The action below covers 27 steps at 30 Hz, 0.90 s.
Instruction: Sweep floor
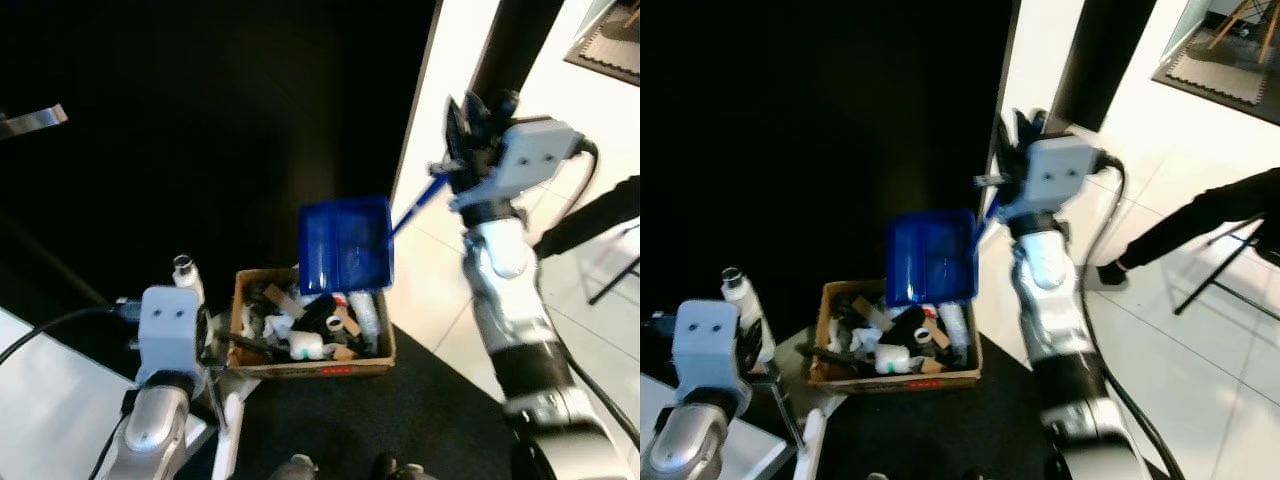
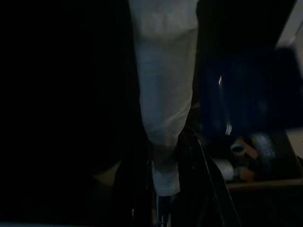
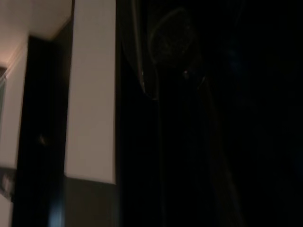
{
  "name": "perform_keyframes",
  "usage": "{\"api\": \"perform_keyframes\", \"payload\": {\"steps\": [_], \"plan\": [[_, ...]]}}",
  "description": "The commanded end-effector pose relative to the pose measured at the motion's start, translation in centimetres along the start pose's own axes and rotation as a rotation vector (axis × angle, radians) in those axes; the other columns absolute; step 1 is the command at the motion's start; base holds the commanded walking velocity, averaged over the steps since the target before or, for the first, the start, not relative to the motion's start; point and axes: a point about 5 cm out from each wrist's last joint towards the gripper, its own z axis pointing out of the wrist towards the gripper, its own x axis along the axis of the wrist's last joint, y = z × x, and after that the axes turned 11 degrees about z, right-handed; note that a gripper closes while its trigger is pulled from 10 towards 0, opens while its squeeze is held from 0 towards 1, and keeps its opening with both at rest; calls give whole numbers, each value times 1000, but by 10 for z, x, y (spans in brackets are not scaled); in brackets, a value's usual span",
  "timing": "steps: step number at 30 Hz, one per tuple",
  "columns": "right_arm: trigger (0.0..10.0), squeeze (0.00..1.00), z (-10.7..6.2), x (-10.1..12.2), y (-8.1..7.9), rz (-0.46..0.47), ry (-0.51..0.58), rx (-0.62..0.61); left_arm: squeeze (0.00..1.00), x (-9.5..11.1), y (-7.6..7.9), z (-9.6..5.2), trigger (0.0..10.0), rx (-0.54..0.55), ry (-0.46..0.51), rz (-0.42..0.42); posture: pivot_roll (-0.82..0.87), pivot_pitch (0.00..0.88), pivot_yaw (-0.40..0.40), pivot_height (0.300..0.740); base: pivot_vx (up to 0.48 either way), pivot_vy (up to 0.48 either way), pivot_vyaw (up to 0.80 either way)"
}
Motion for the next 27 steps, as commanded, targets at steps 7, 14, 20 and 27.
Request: {"api": "perform_keyframes", "payload": {"steps": [7, 14, 20, 27], "plan": [[10000, 0, -18, 32, 31, -56, 22, -129, 0, 14, -20, 13, 10000, -2, 59, 37, 136, 172, 66, 740, 0, 0, 0], [10000, 0, -26, 42, 36, 23, -11, -206, 0, 2, -12, 13, 10000, -35, 28, 40, 112, 167, 74, 740, 0, 0, 0], [10000, 0, -39, 32, 22, 148, -120, -206, 0, -17, -4, 8, 10000, -56, -33, 48, 90, 163, 76, 740, 0, 0, 0], [10000, 0, -59, 32, 3, 131, -211, -142, 0, -34, -13, 3, 10000, -14, -85, 77, 76, 168, 75, 740, 0, 0, 0]]}}
